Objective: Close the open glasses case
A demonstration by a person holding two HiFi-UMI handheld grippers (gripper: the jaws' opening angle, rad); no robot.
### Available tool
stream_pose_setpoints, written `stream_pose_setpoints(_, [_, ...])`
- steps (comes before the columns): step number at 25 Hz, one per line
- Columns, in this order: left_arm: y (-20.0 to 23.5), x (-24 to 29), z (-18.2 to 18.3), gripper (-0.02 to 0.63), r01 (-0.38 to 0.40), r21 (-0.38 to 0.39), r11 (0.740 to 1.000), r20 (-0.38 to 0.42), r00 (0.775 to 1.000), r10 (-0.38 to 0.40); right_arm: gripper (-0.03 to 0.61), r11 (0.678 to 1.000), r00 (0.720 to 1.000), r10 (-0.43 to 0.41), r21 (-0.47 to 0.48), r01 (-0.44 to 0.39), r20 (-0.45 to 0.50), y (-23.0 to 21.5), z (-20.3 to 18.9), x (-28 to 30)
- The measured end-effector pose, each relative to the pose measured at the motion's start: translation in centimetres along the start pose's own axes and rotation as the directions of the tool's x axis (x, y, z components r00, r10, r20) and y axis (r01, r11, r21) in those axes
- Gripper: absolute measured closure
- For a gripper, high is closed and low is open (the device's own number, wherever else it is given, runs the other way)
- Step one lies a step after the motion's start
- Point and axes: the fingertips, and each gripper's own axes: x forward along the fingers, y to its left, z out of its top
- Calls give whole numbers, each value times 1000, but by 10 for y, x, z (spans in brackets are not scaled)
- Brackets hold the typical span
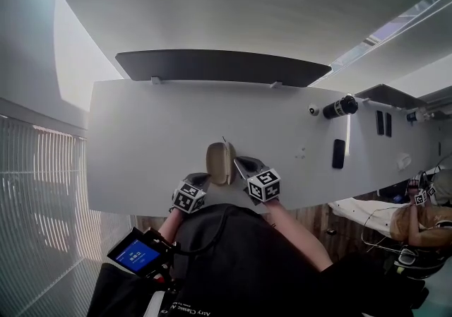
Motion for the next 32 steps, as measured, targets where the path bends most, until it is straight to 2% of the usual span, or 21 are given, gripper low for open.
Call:
stream_pose_setpoints(8, [-1, 1, -6, 606, 10, 4, 1000, -26, 1000, -10, 580, 998, 998, 69, 6, -69, 8, 14, 4, 12])
stream_pose_setpoints(15, [-1, -1, 5, 606, 9, -2, 1000, 14, 1000, -9, 580, 992, 992, 128, 5, -128, 6, 24, 5, 21])
stream_pose_setpoints(18, [1, 0, -3, 606, 13, -8, 1000, -7, 1000, -13, 580, 988, 988, 153, 9, -153, 2, 29, 4, 27])
stream_pose_setpoints(29, [2, -2, -4, 606, 0, 6, 1000, -17, 1000, 0, 580, 976, 975, 210, -44, -213, -79, 46, -2, 49])
stream_pose_setpoints(32, [9, -10, 5, 606, -32, -16, 999, 19, 999, 33, 578, 975, 972, 211, -50, -217, -103, 48, -5, 53])
